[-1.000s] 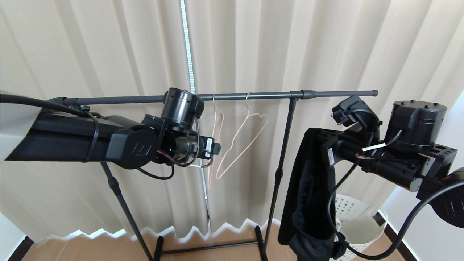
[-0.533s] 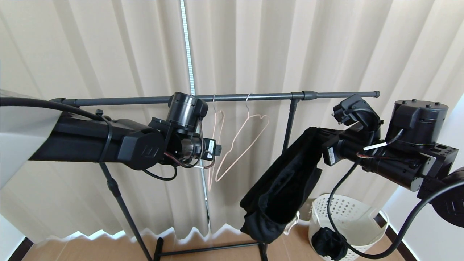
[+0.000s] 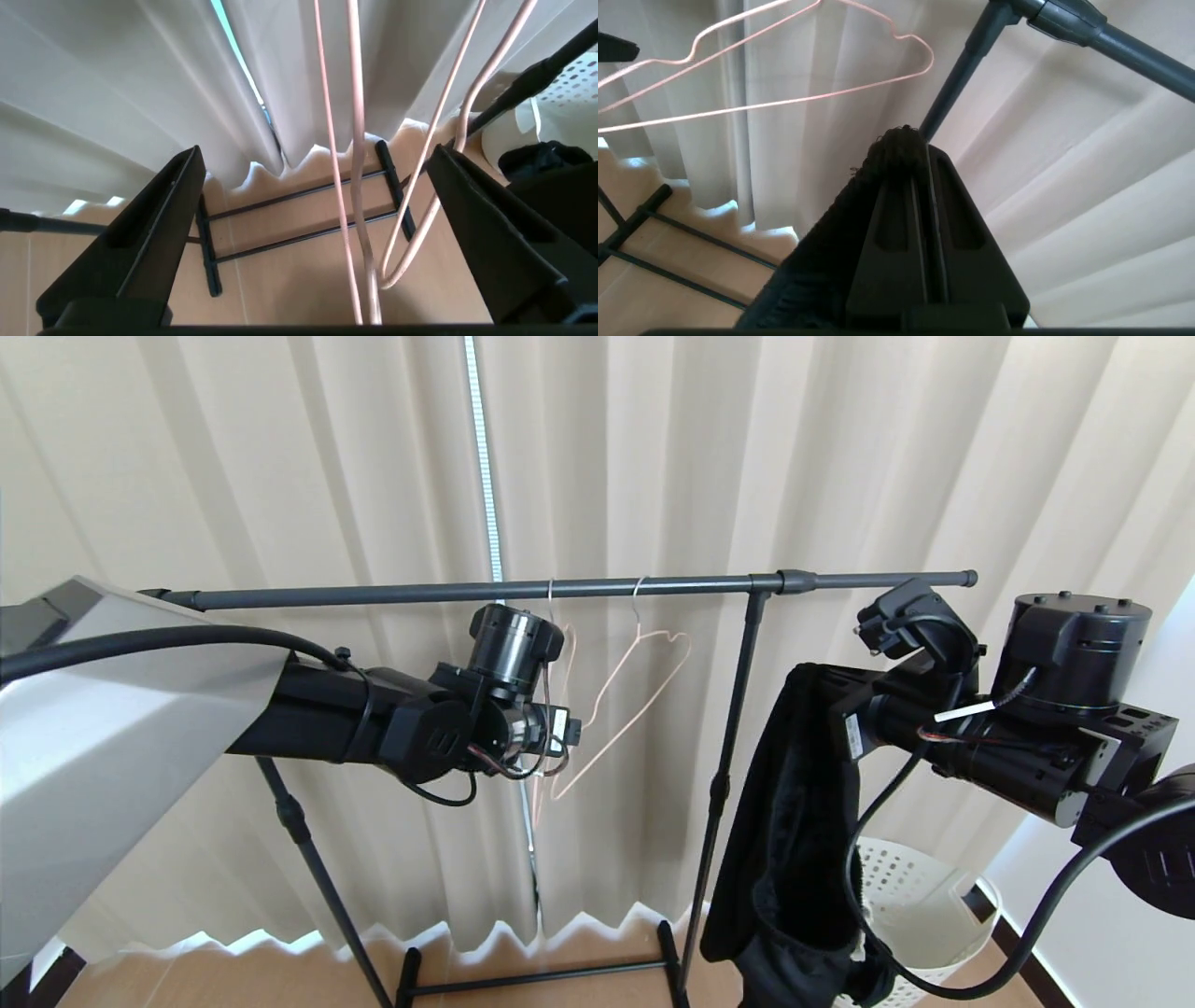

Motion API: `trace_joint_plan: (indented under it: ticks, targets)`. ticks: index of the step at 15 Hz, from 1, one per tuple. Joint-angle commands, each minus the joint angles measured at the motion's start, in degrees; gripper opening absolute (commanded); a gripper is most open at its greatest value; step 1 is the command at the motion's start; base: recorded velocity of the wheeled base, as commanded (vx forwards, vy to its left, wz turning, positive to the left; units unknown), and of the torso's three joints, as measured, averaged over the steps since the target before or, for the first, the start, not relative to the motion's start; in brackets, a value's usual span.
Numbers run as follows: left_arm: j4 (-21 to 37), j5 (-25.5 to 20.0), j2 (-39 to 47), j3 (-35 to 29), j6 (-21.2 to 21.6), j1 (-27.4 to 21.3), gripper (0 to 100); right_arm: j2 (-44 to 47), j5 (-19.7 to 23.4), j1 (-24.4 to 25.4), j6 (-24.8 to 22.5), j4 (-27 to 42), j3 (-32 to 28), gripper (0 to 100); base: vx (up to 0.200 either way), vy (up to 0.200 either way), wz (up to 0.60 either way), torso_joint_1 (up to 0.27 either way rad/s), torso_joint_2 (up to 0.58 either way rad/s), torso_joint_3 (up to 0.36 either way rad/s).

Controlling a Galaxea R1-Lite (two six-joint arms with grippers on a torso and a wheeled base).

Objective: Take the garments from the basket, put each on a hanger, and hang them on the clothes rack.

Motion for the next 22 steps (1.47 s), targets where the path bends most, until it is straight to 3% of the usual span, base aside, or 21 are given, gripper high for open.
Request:
trace_joint_plan:
  ticks: [1,11,12,22]
  targets:
    - [0.0,-0.1,1.5,-0.5,0.0,0.1,100,0.2,0.1,-0.1,0.0,0.0,0.0,0,0.000,0.000,0.00,0.000,0.00,0.000]
    - [0.0,-0.1,2.5,-0.4,0.0,0.1,100,0.2,0.1,-0.3,0.0,0.0,0.0,0,0.000,0.000,0.00,0.000,0.00,0.000]
    - [0.0,-0.1,2.5,-0.5,0.0,0.1,0,0.2,0.1,-0.3,0.0,-0.1,0.0,0,0.000,0.000,0.00,0.000,0.00,0.000]
    - [0.1,0.0,-2.6,2.4,-0.6,-0.2,0,-0.5,0.1,-0.3,0.1,-0.1,0.1,0,0.000,0.000,0.00,0.000,0.00,0.000]
